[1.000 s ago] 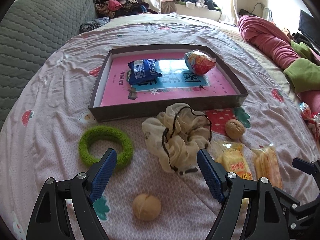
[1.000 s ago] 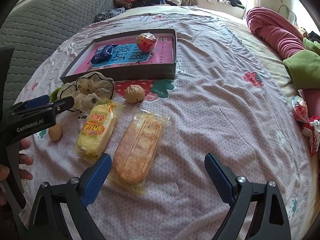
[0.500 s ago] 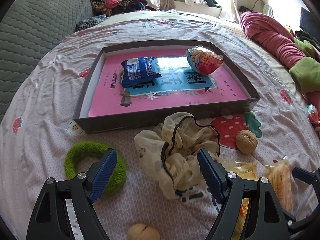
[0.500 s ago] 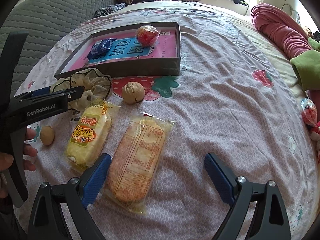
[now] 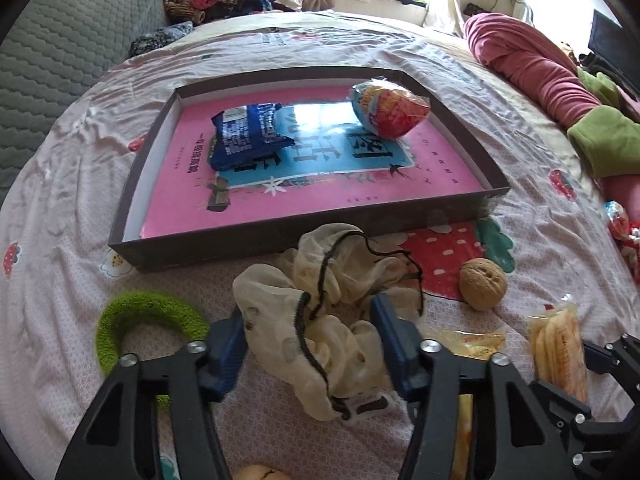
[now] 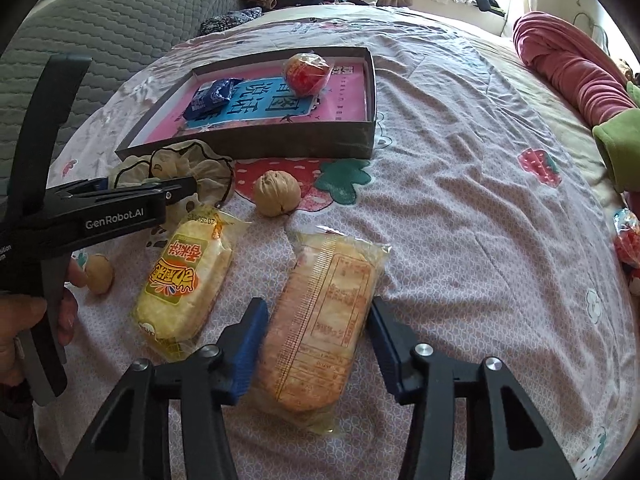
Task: Organize objects
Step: 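Grasp the cream scrunchie with the left gripper while the right gripper grasps the wrapped cake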
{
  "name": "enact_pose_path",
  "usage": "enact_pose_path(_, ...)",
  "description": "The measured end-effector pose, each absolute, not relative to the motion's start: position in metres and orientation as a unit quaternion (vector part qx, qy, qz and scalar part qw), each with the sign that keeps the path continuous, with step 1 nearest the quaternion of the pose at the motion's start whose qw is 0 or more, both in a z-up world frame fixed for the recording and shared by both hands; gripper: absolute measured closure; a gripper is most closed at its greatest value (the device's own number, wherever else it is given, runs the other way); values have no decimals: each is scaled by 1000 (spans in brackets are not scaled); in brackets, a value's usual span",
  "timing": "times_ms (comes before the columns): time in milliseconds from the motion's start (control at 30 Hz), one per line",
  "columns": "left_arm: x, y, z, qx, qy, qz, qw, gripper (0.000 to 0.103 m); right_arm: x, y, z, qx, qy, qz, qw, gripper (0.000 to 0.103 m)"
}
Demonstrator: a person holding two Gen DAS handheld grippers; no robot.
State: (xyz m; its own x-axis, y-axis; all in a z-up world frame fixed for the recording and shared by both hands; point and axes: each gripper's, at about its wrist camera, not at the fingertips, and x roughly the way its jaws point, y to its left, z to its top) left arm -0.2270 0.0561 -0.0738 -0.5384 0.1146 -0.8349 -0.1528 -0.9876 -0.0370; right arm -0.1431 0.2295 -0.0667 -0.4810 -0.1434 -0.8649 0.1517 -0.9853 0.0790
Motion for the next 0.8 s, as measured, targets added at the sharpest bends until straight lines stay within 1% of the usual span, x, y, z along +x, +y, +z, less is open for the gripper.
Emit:
enact_pose_path(67, -226, 58, -73, -475, 19, 876, 82, 57, -143, 230, -66, 501, 5, -861, 87, 57)
enact_pose_path(100, -226, 58, -73, -475, 19, 876, 83, 59, -142, 230, -65, 501, 4, -861, 87, 59)
enact_pose_path(167, -225, 58, -72, -476, 18, 875, 85, 68, -141, 231, -64, 500, 2, -861, 88, 60)
enact_pose_path(200, -224, 58, -71, -475, 18, 876, 85, 69, -141, 231, -64, 500, 1, -862, 89, 61)
enact_pose_path(267, -223, 56, -70, -474, 17, 876, 85, 79, -139, 232, -62, 499, 0, -862, 89, 62)
enact_pose_path(333, -222, 55, -68, -474, 14, 876, 86, 83, -138, 232, -60, 497, -1, -863, 91, 62)
enact_pose_path(467, -217, 53, -64, -472, 15, 877, 87, 88, -135, 232, -54, 493, 0, -865, 93, 63)
enact_pose_path(800, -190, 52, -38, -452, 17, 887, 91, 88, -125, 225, -31, 479, 0, -871, 106, 63)
